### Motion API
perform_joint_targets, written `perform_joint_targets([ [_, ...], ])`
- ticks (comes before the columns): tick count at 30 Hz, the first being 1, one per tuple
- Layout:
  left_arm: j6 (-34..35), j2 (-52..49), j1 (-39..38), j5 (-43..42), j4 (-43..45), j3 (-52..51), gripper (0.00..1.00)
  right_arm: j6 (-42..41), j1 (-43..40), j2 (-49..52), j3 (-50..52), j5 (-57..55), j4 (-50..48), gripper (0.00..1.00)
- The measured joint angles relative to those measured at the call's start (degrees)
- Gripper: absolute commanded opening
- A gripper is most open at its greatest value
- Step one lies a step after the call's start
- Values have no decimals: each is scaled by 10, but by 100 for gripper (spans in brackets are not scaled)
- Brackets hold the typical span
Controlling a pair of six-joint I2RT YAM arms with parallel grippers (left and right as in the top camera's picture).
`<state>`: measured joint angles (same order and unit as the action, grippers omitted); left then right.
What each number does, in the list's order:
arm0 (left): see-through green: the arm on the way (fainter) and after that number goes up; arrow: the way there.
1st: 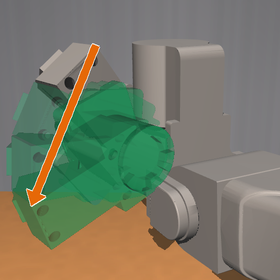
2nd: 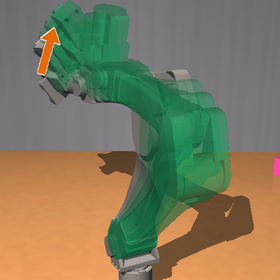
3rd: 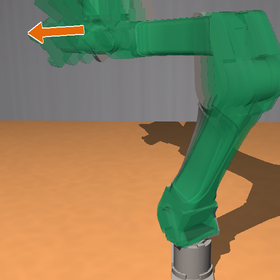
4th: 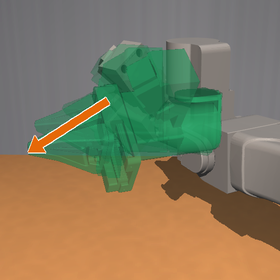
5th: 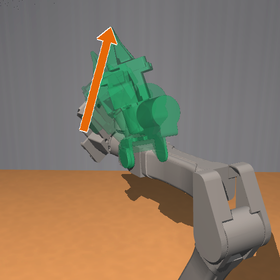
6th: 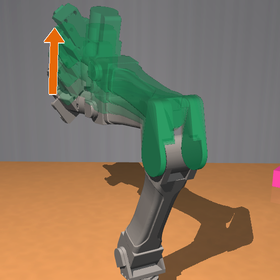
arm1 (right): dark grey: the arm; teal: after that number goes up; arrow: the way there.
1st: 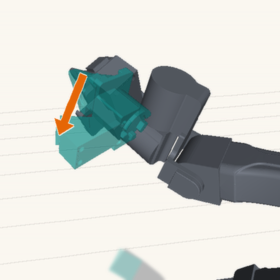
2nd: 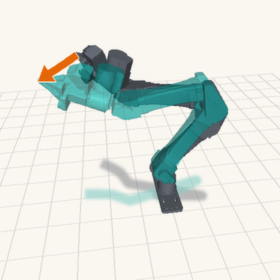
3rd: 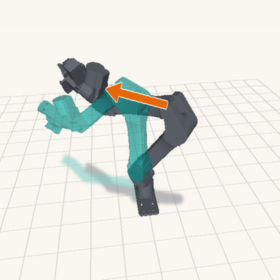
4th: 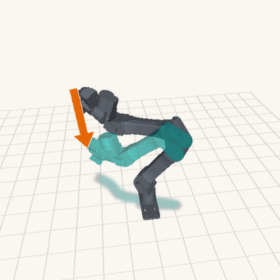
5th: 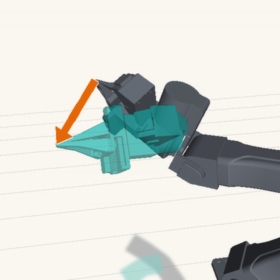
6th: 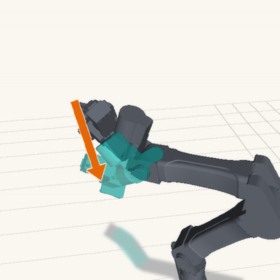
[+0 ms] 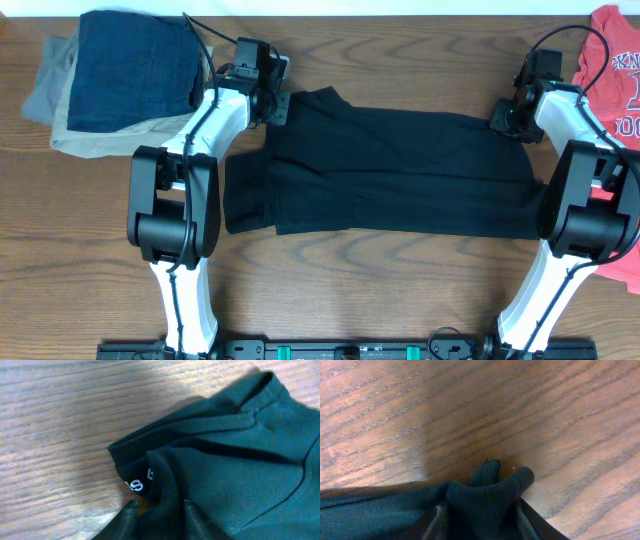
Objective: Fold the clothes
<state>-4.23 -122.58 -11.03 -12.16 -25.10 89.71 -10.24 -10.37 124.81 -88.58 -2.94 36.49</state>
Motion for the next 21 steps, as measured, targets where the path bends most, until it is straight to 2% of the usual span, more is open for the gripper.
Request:
perform_joint_targets([
  [1,0,0,0,-2,-1,0,8,0,0,0,0,0,0,29],
  [3,-3,0,0,-9,-3,0,6,1,0,0,-1,1,3,16],
  [4,-3,0,0,-12,-4,0,6,-5,0,0,-2,2,5,2],
  [13,-3,7,0,-17,-40,0,6,-17,-2,-4,-5,10,28,1],
  [21,-3,110,0,-21,-77,0,6,-26,-12,-59,-2,39,67,1],
])
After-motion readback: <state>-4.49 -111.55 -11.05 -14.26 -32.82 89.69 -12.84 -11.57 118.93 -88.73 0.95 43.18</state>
